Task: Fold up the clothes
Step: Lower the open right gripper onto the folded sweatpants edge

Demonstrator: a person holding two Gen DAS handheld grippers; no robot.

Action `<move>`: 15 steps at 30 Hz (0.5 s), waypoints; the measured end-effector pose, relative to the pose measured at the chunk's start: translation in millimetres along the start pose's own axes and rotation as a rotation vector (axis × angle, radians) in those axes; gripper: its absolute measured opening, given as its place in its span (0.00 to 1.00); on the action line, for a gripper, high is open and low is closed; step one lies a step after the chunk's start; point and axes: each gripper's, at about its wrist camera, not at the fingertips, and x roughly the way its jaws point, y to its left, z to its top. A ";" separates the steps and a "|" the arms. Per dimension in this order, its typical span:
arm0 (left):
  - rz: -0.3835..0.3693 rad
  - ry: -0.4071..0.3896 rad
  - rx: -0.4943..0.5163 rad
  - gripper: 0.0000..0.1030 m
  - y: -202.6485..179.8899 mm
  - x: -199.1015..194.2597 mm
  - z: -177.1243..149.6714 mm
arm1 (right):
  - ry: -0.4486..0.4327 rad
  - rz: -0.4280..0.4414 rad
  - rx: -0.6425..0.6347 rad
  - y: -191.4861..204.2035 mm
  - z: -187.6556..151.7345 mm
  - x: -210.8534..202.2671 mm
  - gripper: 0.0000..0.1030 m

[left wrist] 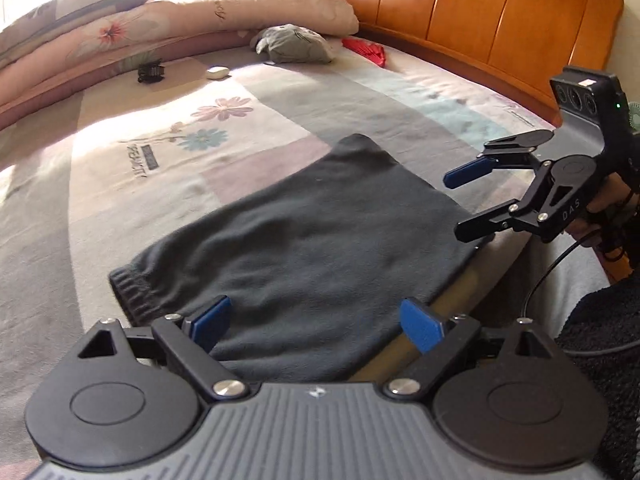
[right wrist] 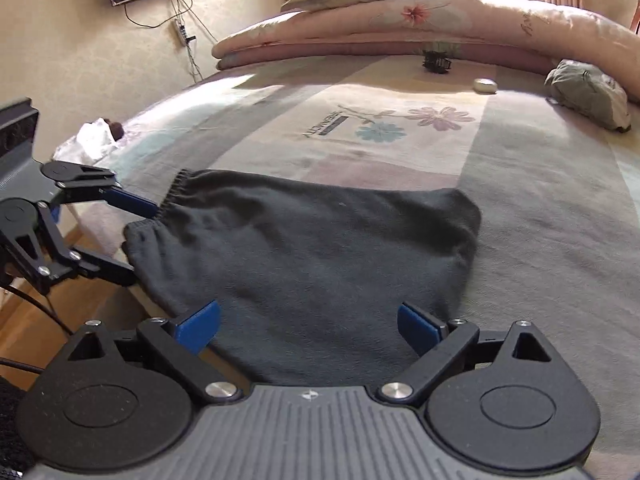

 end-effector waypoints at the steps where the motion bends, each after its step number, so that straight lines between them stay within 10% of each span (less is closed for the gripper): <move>1: 0.003 0.028 -0.016 0.89 0.1 6.9 -4.2 | 0.015 0.002 0.007 0.7 -3.9 3.2 0.95; 15: 0.050 0.112 -0.121 0.89 -4.9 20.4 -19.2 | 0.058 0.012 0.122 -11.5 -16.3 2.4 0.98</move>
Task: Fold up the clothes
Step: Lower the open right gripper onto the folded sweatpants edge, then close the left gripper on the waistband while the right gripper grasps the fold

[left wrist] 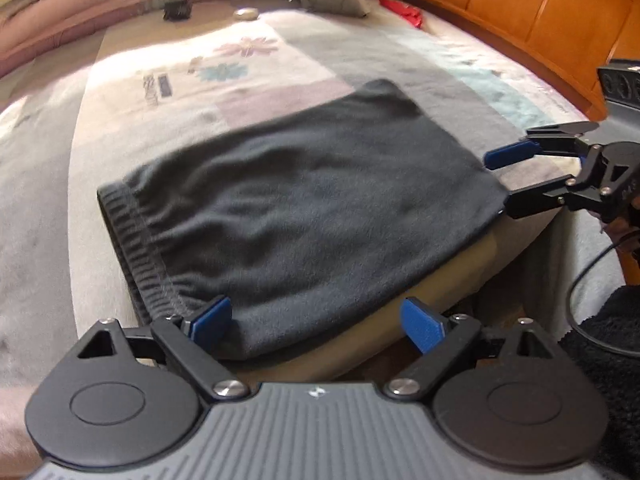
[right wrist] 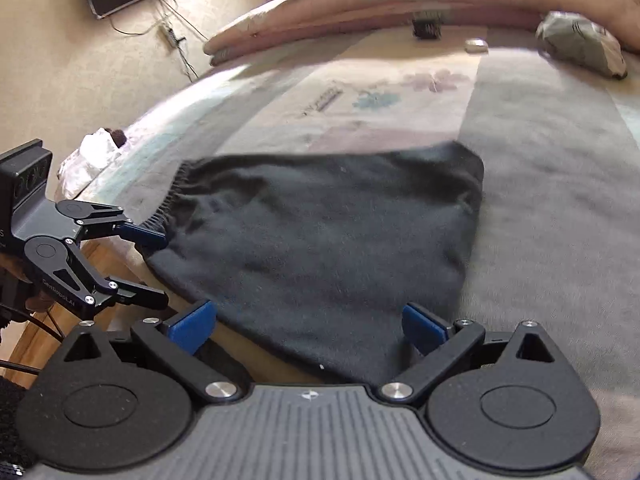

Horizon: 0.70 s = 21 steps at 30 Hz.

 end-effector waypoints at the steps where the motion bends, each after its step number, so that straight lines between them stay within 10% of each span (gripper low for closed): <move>1: 0.006 0.007 -0.015 0.88 1.4 3.1 -2.2 | 0.014 -0.006 0.016 -2.2 -3.0 3.6 0.98; 21: 0.056 -0.185 -0.169 0.89 42.1 -33.7 33.1 | -0.133 0.062 0.205 -40.7 36.1 -8.9 1.00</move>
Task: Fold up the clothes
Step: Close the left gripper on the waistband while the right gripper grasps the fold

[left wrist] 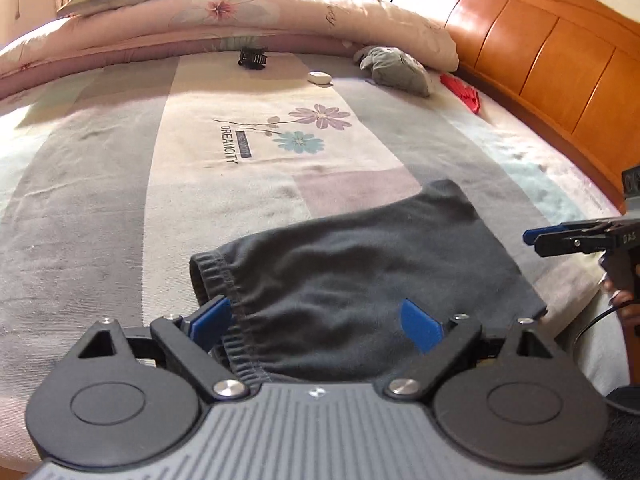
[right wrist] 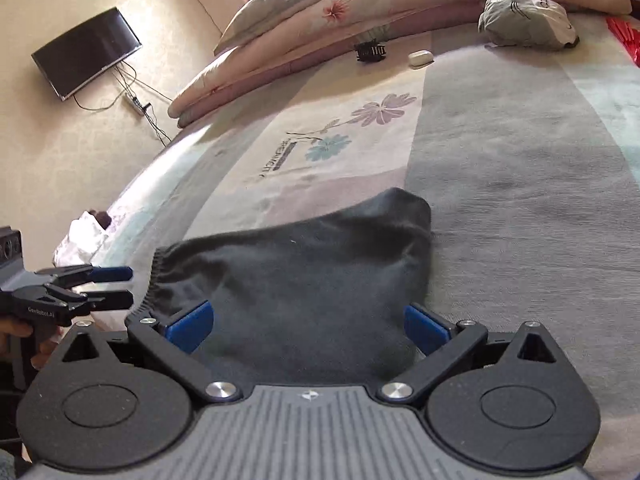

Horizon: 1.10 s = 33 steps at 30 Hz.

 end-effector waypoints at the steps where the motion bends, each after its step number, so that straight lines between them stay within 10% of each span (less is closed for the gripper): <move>1: -0.014 0.003 -0.014 0.89 0.8 4.3 1.0 | 0.009 0.008 0.015 -1.9 1.0 7.6 1.00; 9: 0.053 0.045 -0.146 0.88 29.3 18.8 -19.2 | 0.018 -0.041 0.122 -31.0 0.8 5.5 1.00; 19: -0.084 0.153 -0.506 0.89 95.3 38.2 -26.5 | 0.064 0.143 0.343 -69.1 -3.4 13.4 1.00; 33: -0.295 0.171 -0.605 0.97 115.5 73.2 1.2 | 0.137 0.255 0.357 -75.4 43.4 71.5 1.00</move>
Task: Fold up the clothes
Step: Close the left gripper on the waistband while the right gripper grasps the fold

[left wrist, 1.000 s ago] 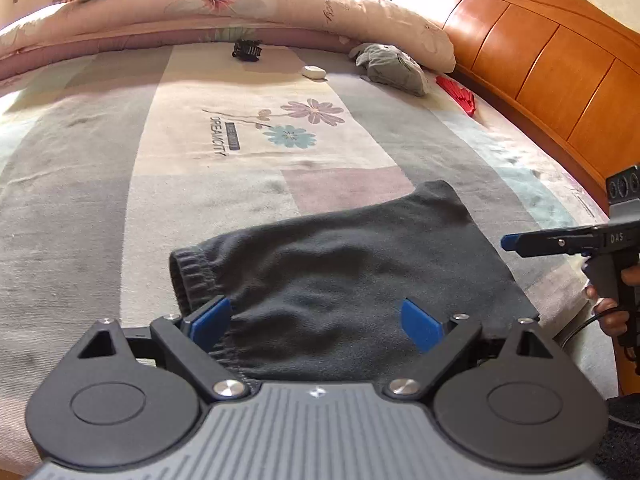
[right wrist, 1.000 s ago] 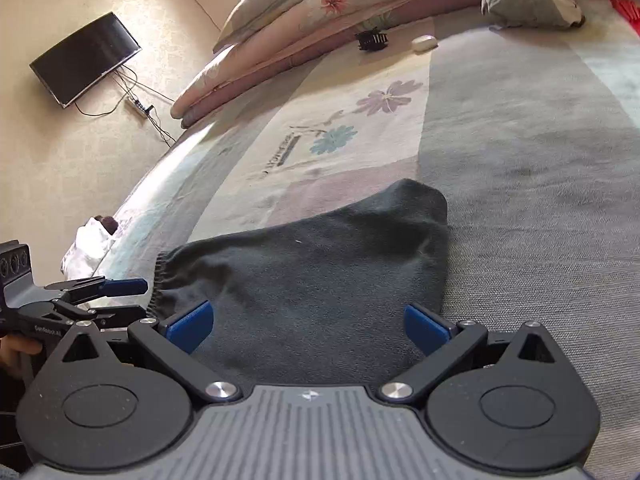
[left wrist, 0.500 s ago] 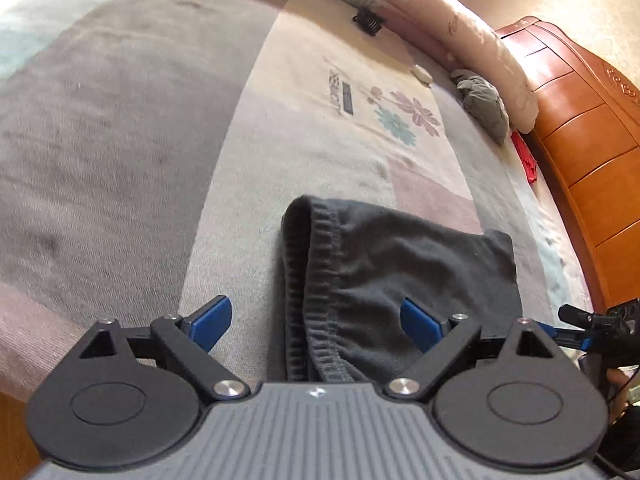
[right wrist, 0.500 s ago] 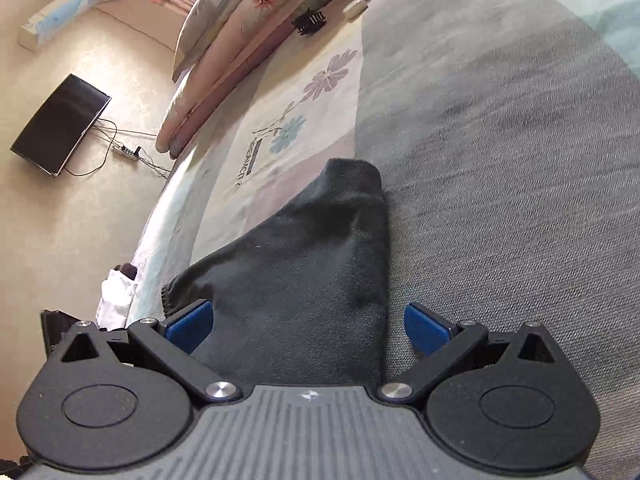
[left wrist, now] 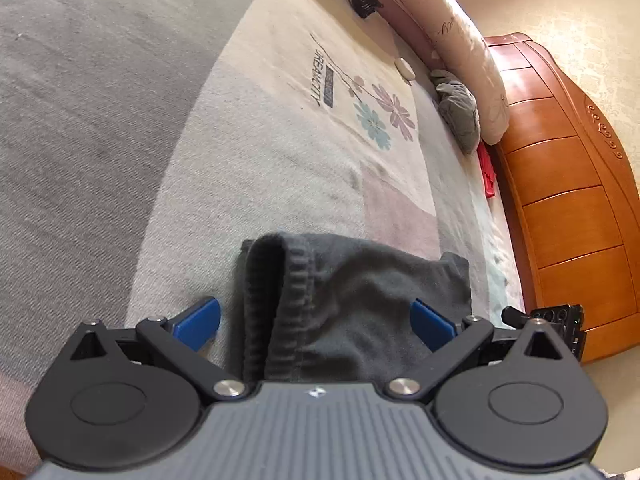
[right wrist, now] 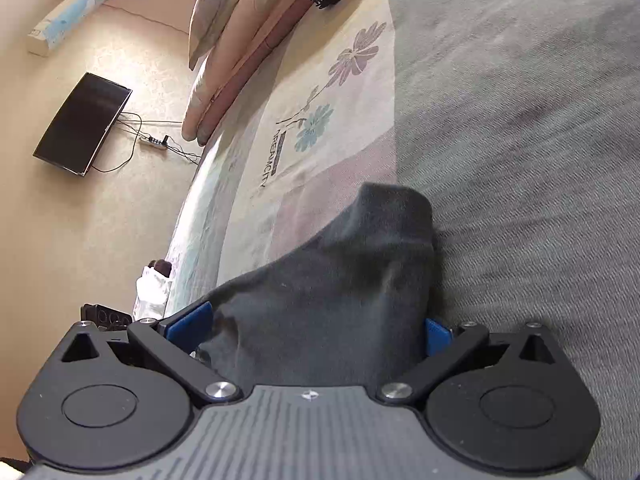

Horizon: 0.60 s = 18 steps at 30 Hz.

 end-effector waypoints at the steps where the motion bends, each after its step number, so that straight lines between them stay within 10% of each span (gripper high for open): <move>1: -0.012 0.006 0.000 0.97 -0.6 2.6 3.0 | 0.005 0.000 -0.004 0.2 2.7 2.4 1.00; 11: -0.074 0.105 -0.073 0.97 14.2 -5.6 -18.9 | 0.089 0.068 -0.014 -2.5 -28.0 -19.4 1.00; 18: -0.121 0.035 -0.062 0.97 10.3 14.5 7.4 | 0.050 0.091 -0.005 -2.8 -4.3 2.1 1.00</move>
